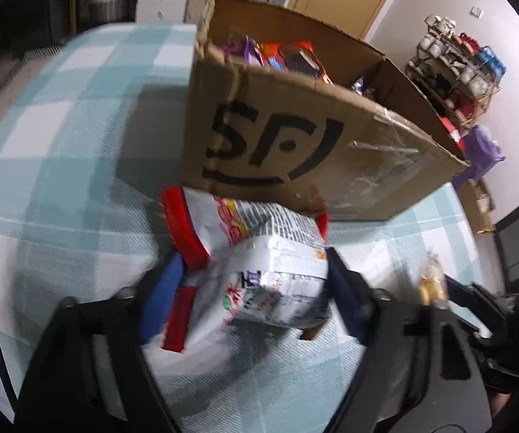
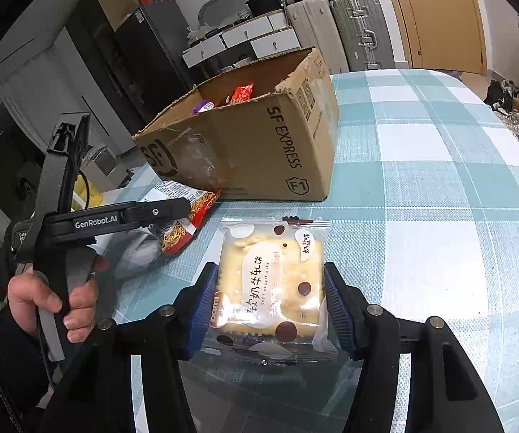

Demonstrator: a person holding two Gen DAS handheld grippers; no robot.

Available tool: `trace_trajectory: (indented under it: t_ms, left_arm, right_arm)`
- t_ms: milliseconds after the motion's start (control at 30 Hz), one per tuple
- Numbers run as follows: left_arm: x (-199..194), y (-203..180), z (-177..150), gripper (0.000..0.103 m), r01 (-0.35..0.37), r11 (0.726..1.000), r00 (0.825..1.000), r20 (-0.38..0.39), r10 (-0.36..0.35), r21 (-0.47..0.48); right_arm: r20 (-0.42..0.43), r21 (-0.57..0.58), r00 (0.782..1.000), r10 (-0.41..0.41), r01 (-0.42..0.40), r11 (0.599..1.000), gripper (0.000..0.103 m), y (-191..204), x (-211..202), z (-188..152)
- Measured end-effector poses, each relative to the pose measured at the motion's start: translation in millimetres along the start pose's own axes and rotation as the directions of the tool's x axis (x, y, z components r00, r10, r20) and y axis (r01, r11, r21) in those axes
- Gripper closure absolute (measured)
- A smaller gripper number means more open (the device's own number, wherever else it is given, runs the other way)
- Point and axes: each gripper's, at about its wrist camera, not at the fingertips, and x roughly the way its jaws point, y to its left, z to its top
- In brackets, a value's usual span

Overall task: Organize snacks
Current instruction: 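Grasp the wrapped cake with right gripper while left grasps white noodle-snack bag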

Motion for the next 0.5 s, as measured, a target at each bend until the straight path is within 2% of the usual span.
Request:
trace_trajectory:
  t_ms: [167,233,500]
  left_arm:
    - [-2.3,2.6,-2.2,0.037,0.007,1.0,1.0,0.013,-0.007,0.015]
    - [-4.1,5.5,-4.2,0.044,0.017,1.0,1.0,0.013,-0.017,0.009]
    - [-15.7,2.7,-12.6,0.047,0.011,1.0,1.0,0.027,-0.012,0.021]
  right_arm:
    - [0.004,0.004,1.0,0.002,-0.002,1.0,0.045,0.1,-2.0,-0.2]
    - [0.007,0.0,1.0,0.002,-0.002,1.0,0.045,1.6,-3.1,-0.4]
    - [0.018,-0.009,1.0,0.003,-0.003,1.0,0.045,8.3,-9.4,-0.6]
